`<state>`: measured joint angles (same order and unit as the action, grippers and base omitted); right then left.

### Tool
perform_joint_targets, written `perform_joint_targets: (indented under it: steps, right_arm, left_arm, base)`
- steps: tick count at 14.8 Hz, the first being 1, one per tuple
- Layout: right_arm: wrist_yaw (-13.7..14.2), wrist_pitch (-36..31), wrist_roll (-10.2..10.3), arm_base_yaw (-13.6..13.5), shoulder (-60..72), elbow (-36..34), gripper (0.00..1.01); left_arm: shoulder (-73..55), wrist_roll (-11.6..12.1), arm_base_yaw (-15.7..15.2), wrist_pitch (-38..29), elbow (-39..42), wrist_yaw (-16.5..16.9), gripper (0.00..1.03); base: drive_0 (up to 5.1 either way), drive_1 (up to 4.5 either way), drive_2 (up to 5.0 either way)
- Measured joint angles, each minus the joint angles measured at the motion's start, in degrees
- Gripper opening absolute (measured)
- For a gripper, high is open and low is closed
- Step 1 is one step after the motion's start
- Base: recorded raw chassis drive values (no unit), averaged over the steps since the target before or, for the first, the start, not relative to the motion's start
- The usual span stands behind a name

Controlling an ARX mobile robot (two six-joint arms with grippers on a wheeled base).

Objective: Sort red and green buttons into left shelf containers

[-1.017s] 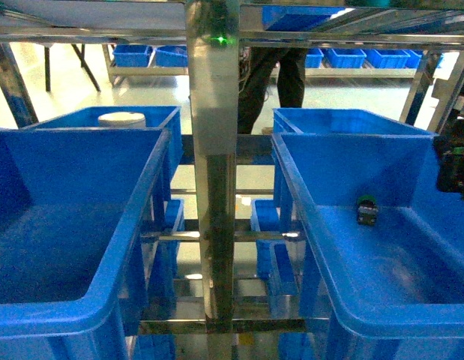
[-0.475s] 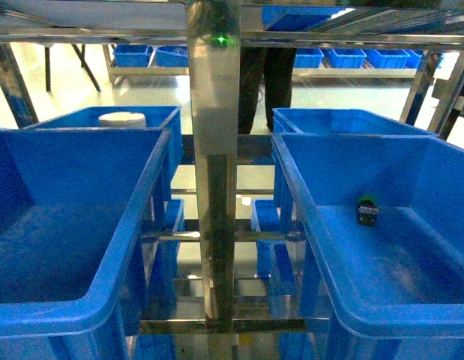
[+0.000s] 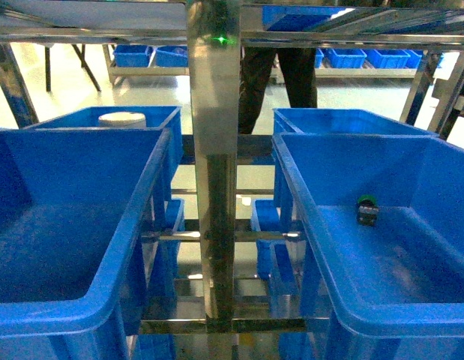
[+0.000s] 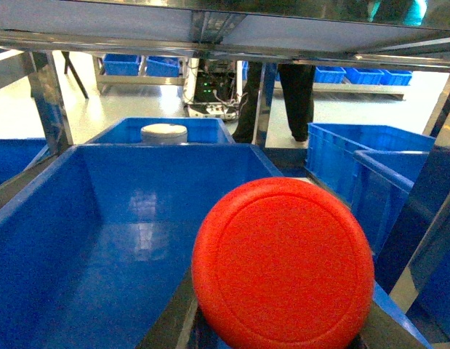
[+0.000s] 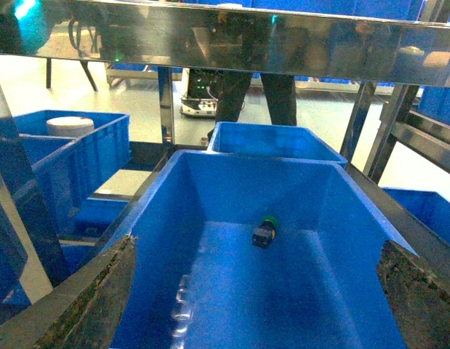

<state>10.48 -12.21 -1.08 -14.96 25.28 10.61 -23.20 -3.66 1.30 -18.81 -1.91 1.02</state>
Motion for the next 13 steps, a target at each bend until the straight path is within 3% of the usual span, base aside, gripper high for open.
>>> perform_joint_targets:
  steps: [1,4,7,10,13]
  right_arm:
    - [0.0,0.0,0.0,0.0,0.1,0.0,0.98]
    - [0.0,-0.1,0.0,0.0,0.1,0.0,0.98]
    - [0.0,-0.1,0.0,0.0,0.1,0.0,0.98]
    - [0.0,-0.1,0.0,0.0,0.1,0.0,0.98]
    - [0.0,-0.1,0.0,0.0,0.1,0.0,0.98]
  left_arm:
    - [-1.2,-0.1,-1.2,-0.3,0.0,0.9,0.23]
    - [-15.0,-0.2,-9.6,-10.0,-0.2,7.1,0.23]
    - [-34.5,4.1,-14.6,-21.3,-6.8,13.6,0.23]
    - [-50.4,10.3,-15.1,-17.4,-17.5,16.4,0.23]
    - [-62.0,16.1,-14.1,-11.9,-27.8,14.7,0.23]
  base:
    - [0.0,0.00,0.0]
    - [0.0,0.00,0.0]
    - [0.0,0.00,0.0]
    - [0.0,0.00,0.0]
    - [0.0,0.00,0.0]
